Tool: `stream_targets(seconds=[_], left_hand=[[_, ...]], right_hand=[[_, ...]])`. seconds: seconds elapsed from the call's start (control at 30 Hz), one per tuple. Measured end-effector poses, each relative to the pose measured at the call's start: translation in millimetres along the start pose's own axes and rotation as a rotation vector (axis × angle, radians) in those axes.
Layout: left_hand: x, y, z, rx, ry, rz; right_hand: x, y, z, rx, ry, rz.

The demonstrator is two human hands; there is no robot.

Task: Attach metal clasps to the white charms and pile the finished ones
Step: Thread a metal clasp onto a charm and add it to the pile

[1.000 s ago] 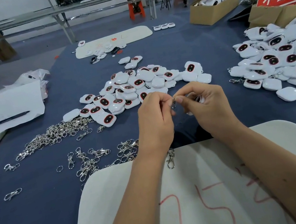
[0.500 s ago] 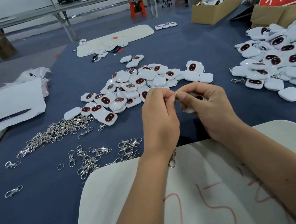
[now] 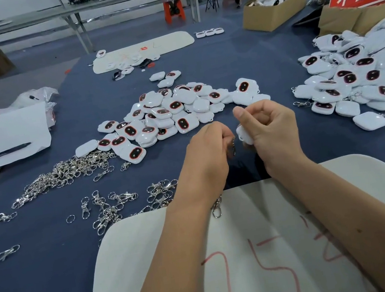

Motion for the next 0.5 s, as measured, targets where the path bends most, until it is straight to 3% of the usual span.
stream_targets(seconds=[0.13,0.27,0.5], left_hand=[[0.8,-2.0,-1.9,-0.012,0.017,0.047],[1.3,-0.1,-2.3,-0.007,0.018,0.037],[1.8,-0.2,-3.3,0.009,0.016,0.064]], right_hand=[[-3.0,-0.2,-0.7,0.05,-0.041,-0.047],[-2.2,2.8,1.5,0.008,-0.11,0.014],[-0.9,0.9,1.5,0.038,0.002,0.055]])
Point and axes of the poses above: each hand's wrist, its own x-axis away from the middle knuckle, its own y-axis out of the back of the hand, z = x × y, the point moved 1 cm from there along -x, towards the middle knuckle, and after that the axes turned 15 degrees about y, right-handed, at the moved point
